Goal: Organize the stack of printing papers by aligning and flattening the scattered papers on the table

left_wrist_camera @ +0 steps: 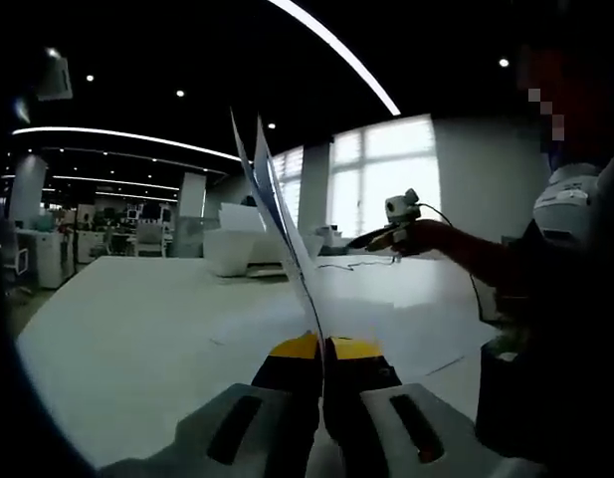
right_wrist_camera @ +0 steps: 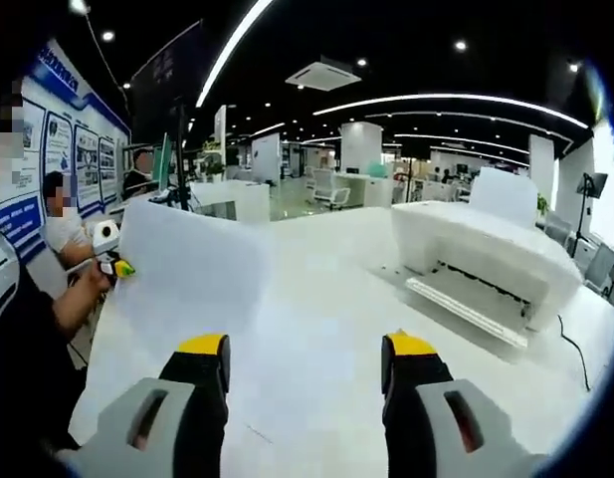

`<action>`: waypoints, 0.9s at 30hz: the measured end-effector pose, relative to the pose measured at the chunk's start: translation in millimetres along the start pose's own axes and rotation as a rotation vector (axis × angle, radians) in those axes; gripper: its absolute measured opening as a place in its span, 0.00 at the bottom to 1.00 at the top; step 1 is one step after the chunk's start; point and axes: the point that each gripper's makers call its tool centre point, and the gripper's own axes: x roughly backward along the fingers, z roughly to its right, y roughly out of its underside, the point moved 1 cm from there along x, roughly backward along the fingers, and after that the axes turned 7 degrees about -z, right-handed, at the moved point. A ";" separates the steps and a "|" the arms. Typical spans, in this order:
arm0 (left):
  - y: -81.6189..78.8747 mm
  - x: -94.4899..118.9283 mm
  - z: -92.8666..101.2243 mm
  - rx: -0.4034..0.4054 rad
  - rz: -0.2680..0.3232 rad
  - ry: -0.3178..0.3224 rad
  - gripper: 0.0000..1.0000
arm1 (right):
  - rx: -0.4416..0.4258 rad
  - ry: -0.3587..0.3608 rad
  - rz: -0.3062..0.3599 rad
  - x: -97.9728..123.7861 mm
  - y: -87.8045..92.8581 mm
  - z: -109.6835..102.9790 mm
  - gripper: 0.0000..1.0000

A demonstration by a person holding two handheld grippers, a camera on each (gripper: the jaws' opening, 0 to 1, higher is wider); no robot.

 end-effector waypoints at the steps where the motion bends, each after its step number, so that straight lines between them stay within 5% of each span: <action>1: 0.0 0.0 -0.1 0.000 0.000 0.000 0.06 | -0.004 -0.002 0.000 -1.8 -0.3 1.3 0.58; 10: 0.1 0.0 -1.1 -0.003 -0.001 -0.002 0.06 | -0.051 -0.008 0.023 -25.3 -5.2 14.3 0.59; 27: 1.1 -3.5 1.8 -0.009 -0.007 0.005 0.07 | -0.057 0.014 -0.042 -62.6 1.7 28.2 0.60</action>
